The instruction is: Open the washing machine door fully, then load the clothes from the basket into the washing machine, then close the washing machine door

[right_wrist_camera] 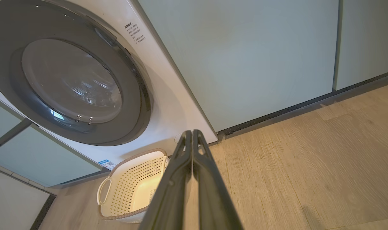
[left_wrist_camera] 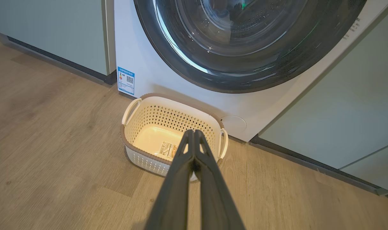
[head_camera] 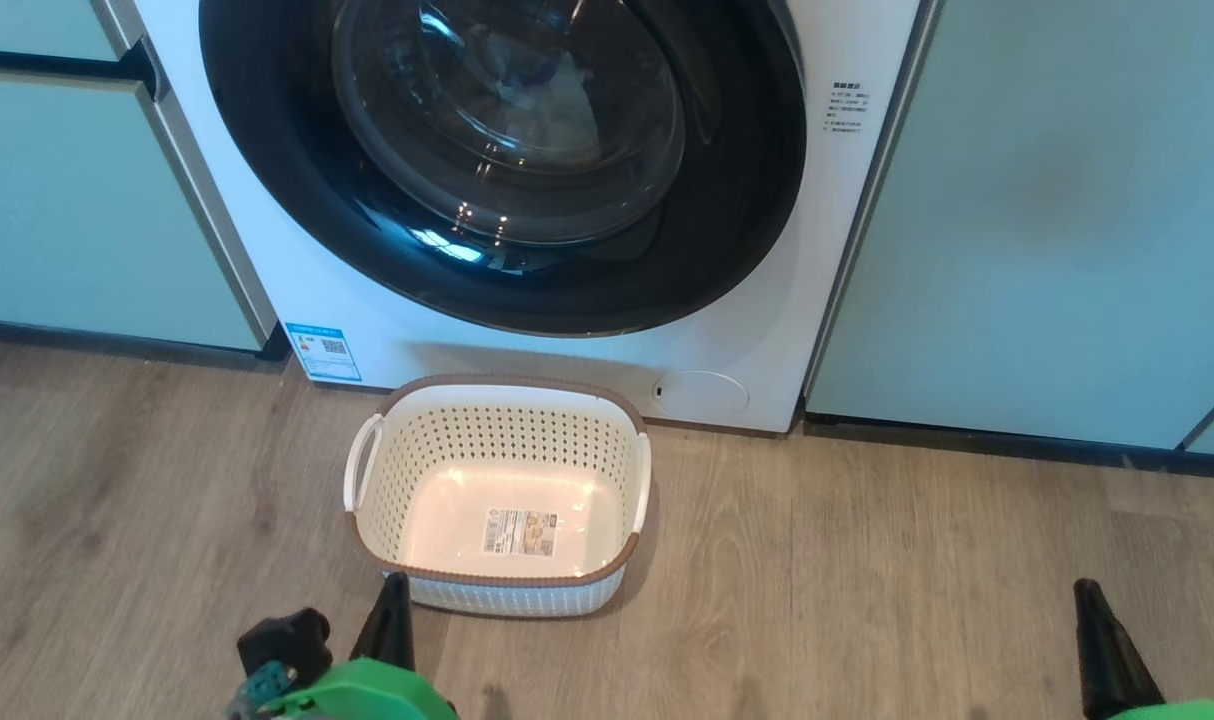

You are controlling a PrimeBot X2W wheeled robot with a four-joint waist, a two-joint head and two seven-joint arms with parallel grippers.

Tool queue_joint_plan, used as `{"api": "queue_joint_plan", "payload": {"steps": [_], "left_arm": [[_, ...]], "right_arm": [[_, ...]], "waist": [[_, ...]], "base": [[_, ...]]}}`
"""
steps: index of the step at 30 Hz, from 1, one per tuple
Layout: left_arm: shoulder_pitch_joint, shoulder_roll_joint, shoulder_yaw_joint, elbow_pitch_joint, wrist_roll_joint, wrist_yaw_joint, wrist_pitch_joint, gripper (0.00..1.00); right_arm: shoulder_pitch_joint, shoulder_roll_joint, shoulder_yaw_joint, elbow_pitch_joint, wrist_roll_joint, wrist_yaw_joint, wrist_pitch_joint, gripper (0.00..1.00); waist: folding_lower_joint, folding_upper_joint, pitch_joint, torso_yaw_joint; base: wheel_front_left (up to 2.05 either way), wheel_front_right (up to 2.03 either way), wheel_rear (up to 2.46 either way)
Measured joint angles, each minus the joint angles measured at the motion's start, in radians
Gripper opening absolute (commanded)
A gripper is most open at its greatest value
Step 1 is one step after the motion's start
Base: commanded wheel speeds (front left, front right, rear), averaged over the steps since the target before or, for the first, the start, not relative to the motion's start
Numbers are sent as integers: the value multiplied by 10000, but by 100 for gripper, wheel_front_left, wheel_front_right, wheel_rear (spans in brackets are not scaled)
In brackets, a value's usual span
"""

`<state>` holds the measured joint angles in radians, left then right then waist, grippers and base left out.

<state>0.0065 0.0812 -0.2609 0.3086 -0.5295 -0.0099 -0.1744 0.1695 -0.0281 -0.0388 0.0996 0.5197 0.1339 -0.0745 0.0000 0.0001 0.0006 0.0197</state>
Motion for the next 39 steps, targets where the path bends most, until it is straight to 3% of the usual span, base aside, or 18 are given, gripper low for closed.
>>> {"api": "queue_joint_plan", "payload": {"steps": [39], "left_arm": [[-209,-94,1275,-125,-4326,-445,1058,0]], "right_arm": [[-870,-105,-138,696,4464,0,550,0]], "waist": [[0,0,10,-79]], "base": [[0,0,0]]}}
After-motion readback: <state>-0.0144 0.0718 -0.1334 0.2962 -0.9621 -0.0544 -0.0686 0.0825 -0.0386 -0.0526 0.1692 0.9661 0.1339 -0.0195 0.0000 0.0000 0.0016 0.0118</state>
